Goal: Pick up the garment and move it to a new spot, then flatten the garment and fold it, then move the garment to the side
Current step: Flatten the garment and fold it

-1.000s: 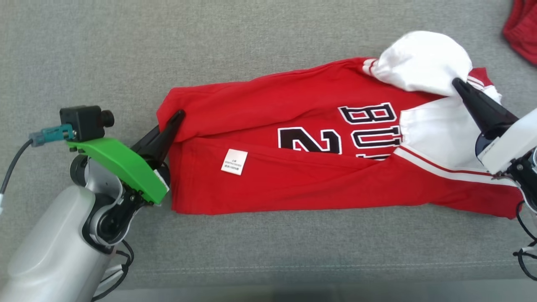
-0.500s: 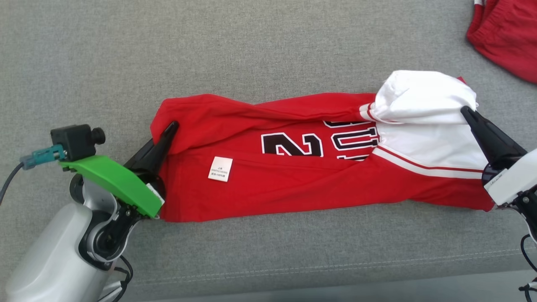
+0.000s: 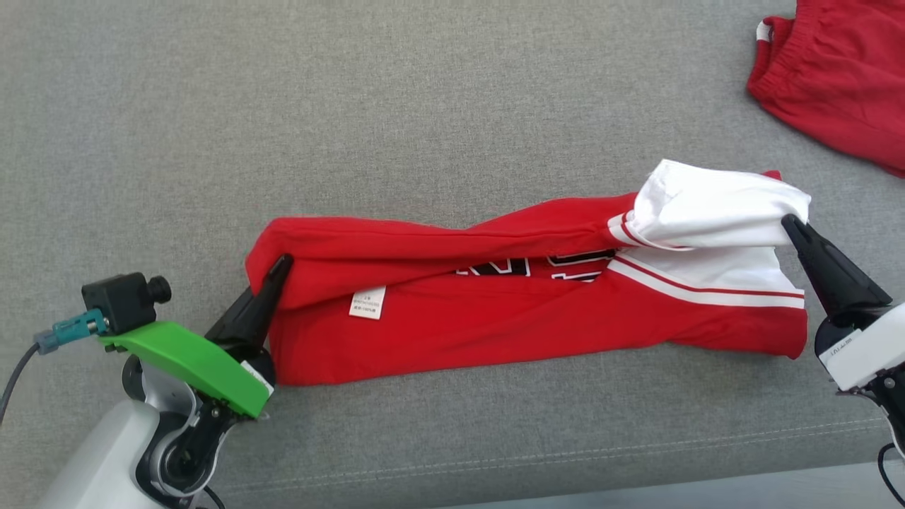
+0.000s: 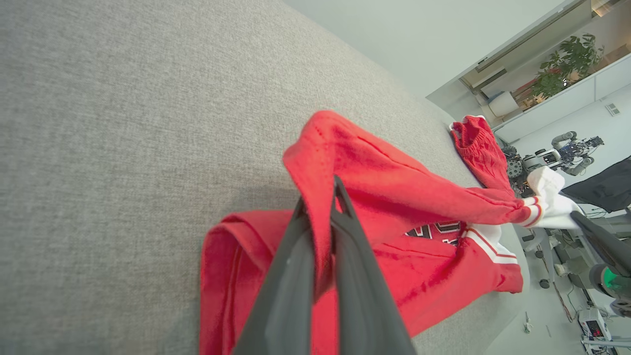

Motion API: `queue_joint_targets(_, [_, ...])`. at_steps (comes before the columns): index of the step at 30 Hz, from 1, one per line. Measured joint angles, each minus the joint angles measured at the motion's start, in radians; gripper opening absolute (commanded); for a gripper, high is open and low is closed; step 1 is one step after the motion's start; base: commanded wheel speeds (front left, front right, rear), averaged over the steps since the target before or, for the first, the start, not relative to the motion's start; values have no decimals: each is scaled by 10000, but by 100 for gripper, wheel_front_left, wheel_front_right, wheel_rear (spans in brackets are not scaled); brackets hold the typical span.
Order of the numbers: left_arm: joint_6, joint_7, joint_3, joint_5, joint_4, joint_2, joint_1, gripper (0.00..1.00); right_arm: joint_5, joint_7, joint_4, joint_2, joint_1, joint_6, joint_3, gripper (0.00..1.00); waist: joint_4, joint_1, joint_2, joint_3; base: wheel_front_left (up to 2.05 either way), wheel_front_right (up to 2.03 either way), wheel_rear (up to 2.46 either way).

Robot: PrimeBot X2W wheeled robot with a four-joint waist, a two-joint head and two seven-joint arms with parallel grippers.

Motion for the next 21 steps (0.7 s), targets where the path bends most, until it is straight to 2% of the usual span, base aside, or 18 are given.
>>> queue_joint_targets(11, [56, -17, -6, -259, -537, 113, 413, 0, 347, 2, -746, 136, 1001, -150, 40, 0, -187, 0, 0, 140, 0, 0, 0])
queue_joint_targets(21, [105, 407, -337, -228, -627, 422, 417, 0, 349, -90, -621, 165, 1373, -182, -169, 0, -242, 0, 0, 728, 0, 0, 0])
